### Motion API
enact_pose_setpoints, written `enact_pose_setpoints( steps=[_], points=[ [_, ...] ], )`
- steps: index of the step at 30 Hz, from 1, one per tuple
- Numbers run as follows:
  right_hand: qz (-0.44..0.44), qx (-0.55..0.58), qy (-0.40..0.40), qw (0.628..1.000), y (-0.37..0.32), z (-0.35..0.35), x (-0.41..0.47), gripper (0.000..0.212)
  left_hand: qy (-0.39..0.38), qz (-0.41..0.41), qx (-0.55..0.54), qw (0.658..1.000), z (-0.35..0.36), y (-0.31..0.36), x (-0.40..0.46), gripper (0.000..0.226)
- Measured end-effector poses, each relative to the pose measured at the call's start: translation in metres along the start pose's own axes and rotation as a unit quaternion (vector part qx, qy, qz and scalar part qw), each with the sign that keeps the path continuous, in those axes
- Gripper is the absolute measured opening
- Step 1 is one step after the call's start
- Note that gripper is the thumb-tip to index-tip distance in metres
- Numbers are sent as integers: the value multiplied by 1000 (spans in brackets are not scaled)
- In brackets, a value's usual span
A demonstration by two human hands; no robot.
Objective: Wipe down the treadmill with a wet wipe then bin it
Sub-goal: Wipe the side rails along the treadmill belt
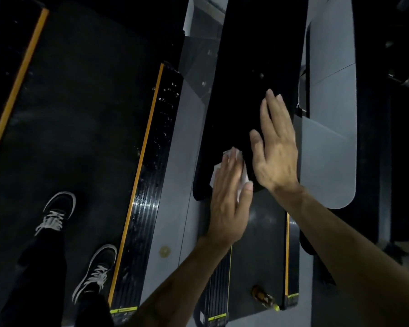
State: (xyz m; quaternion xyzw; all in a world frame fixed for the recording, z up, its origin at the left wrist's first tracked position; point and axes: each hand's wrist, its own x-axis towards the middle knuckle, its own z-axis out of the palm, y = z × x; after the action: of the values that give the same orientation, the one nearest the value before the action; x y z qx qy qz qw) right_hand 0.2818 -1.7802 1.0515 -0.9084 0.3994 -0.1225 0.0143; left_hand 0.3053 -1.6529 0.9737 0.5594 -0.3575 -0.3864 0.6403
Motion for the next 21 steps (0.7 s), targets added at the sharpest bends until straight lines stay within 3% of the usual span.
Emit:
enact_pose_setpoints(
  steps=[9,17,21],
  points=[
    [5,-18,12,1000,-8,-4,-3,69,44,-64,-18,997,1,-26,-23,59],
    [-14,-32,28,999,-9,-4,-5,49,23,-48,-11,999,2,-15,4,53],
    [-19,-23,34,999,-9,-4,-8,42,62,-62,-29,996,1,-29,-10,49]
  ],
)
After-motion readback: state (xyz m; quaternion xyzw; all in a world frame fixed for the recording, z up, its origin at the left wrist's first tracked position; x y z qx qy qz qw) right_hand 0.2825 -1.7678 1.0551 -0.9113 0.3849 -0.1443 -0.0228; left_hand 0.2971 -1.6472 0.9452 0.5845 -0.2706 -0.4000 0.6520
